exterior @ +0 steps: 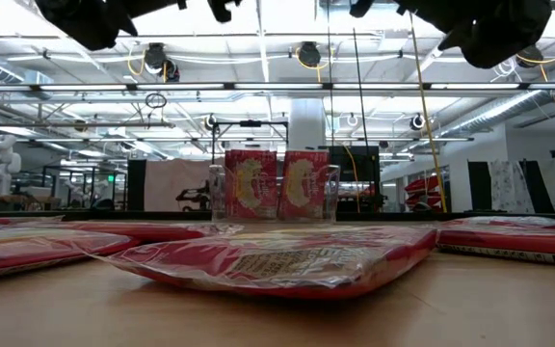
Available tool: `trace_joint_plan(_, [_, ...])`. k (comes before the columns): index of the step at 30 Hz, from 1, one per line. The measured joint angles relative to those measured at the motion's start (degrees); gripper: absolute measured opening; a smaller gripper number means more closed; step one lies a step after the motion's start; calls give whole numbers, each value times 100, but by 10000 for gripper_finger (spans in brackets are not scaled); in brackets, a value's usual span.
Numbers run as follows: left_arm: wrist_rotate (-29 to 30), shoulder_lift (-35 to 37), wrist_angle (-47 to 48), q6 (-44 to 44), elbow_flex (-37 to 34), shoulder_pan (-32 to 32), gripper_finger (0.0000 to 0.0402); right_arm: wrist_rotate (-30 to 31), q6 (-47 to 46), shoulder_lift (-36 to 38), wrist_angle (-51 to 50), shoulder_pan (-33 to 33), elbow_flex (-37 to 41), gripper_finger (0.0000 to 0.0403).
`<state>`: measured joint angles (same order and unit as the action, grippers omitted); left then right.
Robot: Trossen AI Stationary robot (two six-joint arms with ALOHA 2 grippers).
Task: Sort popcorn bags into baskets
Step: Put the red popcorn bag into the transparent bin
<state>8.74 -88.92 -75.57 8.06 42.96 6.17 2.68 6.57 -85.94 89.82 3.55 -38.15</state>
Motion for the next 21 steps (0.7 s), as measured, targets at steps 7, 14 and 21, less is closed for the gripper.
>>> trace_joint_plan(7, [-290, 4, -193, 169, 57, -17, 99, -1, -9, 7, 10, -20, 2, 18])
trace_joint_plan(14, [-223, 124, 323, -52, 46, -174, 25, 647, -568, 189, -371, -10, 93, 39])
trace_joint_plan(21, [185, 1243, 3135, -291, 31, -278, 18, 1957, -1124, 1305, -3752, 301, 146, 111])
